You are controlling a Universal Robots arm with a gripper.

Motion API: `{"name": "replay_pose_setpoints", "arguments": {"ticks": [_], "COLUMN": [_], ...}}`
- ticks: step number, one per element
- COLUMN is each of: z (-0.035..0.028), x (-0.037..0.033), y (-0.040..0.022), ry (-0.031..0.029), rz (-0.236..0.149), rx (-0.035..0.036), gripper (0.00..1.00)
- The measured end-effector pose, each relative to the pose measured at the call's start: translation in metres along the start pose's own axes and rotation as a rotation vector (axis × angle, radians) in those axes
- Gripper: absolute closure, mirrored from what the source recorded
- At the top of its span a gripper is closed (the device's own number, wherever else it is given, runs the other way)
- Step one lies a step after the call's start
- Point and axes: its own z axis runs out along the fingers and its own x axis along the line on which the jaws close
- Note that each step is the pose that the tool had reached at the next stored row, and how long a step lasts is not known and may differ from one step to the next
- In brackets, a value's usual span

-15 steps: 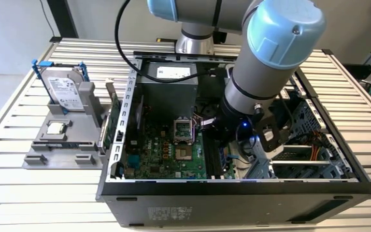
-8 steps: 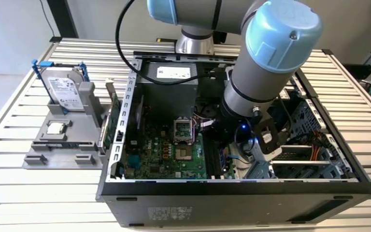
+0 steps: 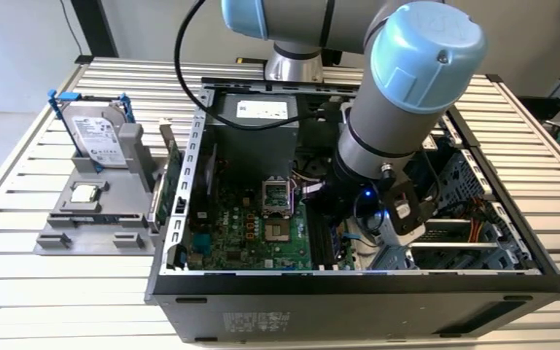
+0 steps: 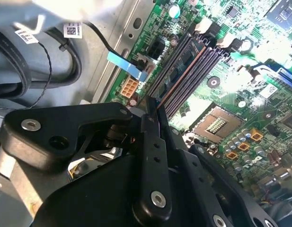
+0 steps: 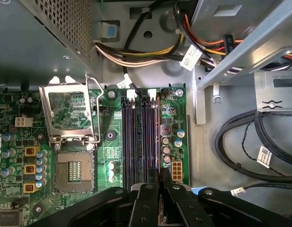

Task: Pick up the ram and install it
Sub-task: 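Insert the ram into the slot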

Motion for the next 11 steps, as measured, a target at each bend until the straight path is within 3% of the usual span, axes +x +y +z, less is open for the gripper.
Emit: {"name": "replay_pose_setpoints", "arguments": {"ticks": [11], "z": [0.0024], "x": [0.0003], "y": [-0.0021], "ry": [-0.0036], "rz": [0.026], "rx": [0.0003], "gripper": [1.0]}}
